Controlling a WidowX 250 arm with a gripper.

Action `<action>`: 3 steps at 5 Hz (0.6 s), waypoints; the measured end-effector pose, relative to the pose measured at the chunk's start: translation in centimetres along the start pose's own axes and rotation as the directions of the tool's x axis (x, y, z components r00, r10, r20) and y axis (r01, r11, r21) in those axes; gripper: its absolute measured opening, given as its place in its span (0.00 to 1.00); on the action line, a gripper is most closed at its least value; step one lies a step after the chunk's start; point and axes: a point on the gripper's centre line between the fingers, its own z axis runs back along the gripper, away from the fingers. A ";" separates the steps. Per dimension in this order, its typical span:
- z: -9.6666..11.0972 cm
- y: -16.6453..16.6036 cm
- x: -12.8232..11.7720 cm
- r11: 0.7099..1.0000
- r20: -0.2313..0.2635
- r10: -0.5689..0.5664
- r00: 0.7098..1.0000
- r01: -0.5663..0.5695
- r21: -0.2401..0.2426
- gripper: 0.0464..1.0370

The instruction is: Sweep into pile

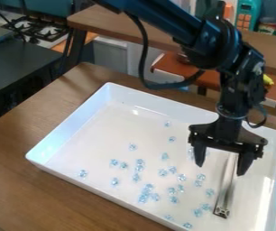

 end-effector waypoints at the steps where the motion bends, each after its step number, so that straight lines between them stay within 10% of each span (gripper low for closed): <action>1: -0.5 -0.6 0.2 1.000 0.009 0.004 1.000 -0.004 0.001 0.96; 3: -1.9 -1.4 -0.5 1.000 0.006 0.001 1.000 -0.001 0.020 0.96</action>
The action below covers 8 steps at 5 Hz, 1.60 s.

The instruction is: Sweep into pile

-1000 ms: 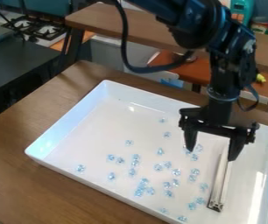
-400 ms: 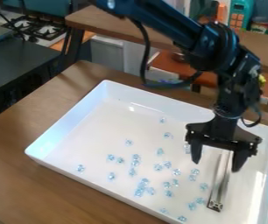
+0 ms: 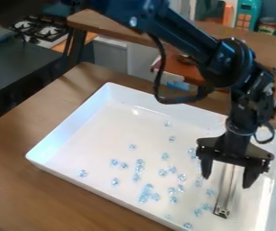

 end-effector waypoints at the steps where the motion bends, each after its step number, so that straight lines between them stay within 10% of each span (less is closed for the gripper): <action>1: 0.1 -0.7 0.0 1.000 0.034 -0.022 0.999 0.022 0.001 0.91; 3: -1.7 0.0 -0.9 0.999 0.025 -0.045 0.999 0.045 0.019 0.39; 8: -0.7 10.4 -0.9 0.999 -0.011 0.020 1.000 -0.021 -0.029 0.34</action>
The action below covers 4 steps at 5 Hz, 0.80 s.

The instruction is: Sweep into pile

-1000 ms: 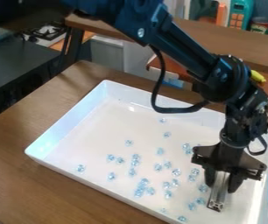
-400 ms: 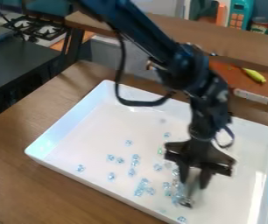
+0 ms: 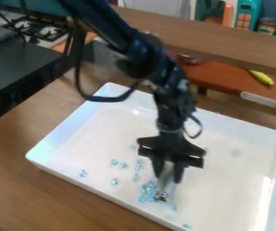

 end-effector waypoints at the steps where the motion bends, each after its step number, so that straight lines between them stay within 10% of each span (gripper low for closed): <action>1: 0.0 2.2 -0.7 1.000 0.038 -0.014 0.999 0.014 0.006 0.34; 4: 0.8 12.7 -1.4 0.998 0.046 0.065 0.997 -0.064 -0.020 0.34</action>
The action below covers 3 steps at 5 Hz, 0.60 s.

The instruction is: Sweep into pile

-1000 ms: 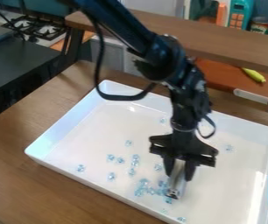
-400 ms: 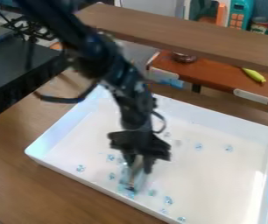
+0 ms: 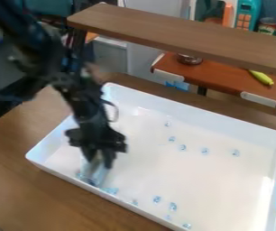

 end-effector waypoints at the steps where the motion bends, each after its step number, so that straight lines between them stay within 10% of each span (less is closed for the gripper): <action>1: 0.5 3.6 -0.2 0.999 -0.020 0.040 0.999 -0.039 0.017 0.34; 3: 4.9 4.3 0.4 0.999 0.061 0.047 0.997 -0.045 -0.025 0.34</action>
